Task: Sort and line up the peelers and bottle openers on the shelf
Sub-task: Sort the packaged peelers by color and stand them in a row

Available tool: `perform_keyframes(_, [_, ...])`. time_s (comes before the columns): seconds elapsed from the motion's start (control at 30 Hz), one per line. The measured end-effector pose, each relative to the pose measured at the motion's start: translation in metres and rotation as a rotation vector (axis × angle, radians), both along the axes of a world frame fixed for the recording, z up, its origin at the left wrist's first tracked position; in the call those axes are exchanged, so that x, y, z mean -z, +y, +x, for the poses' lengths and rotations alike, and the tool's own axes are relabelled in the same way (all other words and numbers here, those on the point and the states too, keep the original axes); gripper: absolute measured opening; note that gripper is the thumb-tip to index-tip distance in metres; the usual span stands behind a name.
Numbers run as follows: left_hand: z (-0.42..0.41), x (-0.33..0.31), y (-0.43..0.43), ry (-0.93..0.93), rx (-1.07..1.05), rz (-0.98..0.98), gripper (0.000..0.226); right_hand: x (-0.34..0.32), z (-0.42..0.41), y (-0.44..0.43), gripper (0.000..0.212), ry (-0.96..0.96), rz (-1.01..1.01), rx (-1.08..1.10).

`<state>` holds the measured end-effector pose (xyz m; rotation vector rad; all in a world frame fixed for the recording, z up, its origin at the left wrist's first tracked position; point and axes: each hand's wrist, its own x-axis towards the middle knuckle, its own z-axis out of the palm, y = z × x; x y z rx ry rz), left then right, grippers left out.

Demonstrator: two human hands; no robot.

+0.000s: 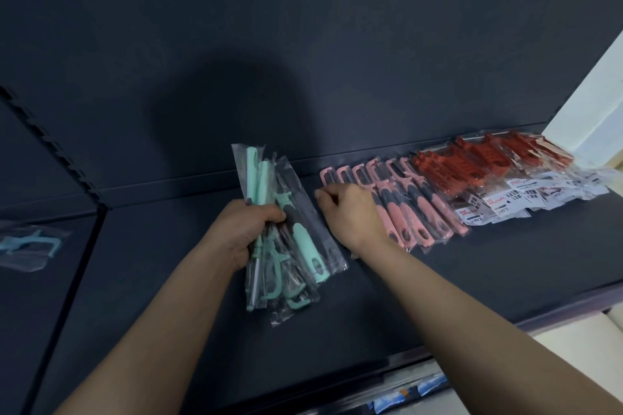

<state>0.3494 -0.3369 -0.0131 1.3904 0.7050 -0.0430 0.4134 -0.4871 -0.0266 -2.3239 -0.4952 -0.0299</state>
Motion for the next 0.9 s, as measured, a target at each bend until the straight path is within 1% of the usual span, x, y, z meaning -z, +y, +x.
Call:
perform_keyframes(0.03, [0.000, 0.000, -0.001, -0.008, -0.012, -0.014, 0.009, -0.003, -0.002, 0.003, 0.038, 0.092, 0.099, -0.030])
perform_keyframes(0.07, [0.000, 0.000, -0.001, -0.019, -0.022, -0.030, 0.010, -0.006, -0.003, 0.006, 0.039, 0.178, 0.160, -0.062])
perform_keyframes(0.1, [0.000, -0.001, -0.002, -0.030, -0.031, -0.045, 0.011, -0.008, -0.005, 0.009, 0.035, 0.249, 0.192, -0.095])
perform_keyframes(0.17, [-0.001, -0.002, -0.001, -0.049, -0.041, -0.065, 0.011, -0.011, -0.008, 0.012, 0.020, 0.372, 0.262, -0.147])
perform_keyframes(0.23, [-0.003, -0.002, 0.001, -0.062, -0.041, -0.077, 0.010, -0.012, -0.008, 0.014, 0.013, 0.458, 0.339, -0.170])
perform_keyframes(0.3, [-0.005, -0.002, 0.004, -0.069, -0.049, -0.088, 0.010, -0.011, -0.006, 0.016, 0.016, 0.486, 0.340, -0.161])
perform_keyframes(0.43, [-0.006, 0.001, 0.009, -0.068, -0.105, -0.139, 0.007, -0.007, -0.001, 0.016, 0.013, 0.381, 0.184, -0.058])
perform_keyframes(0.53, [-0.008, 0.001, 0.011, -0.072, -0.116, -0.149, 0.008, 0.001, 0.005, 0.010, 0.032, 0.305, 0.033, 0.024])
perform_keyframes(0.57, [-0.009, 0.000, 0.011, -0.076, -0.108, -0.141, 0.009, 0.002, 0.006, 0.010, 0.034, 0.285, -0.006, 0.043])
perform_keyframes(0.73, [-0.011, -0.002, 0.009, -0.093, -0.072, -0.098, 0.010, 0.006, 0.003, 0.017, 0.024, 0.154, -0.179, 0.086])
perform_keyframes(0.83, [-0.012, -0.004, 0.009, -0.099, -0.068, -0.083, 0.010, 0.008, 0.000, 0.017, 0.010, 0.023, -0.258, 0.112])
perform_keyframes(0.9, [-0.012, -0.004, 0.009, -0.100, -0.066, -0.078, 0.010, 0.009, -0.002, 0.015, 0.027, -0.039, -0.233, 0.082])
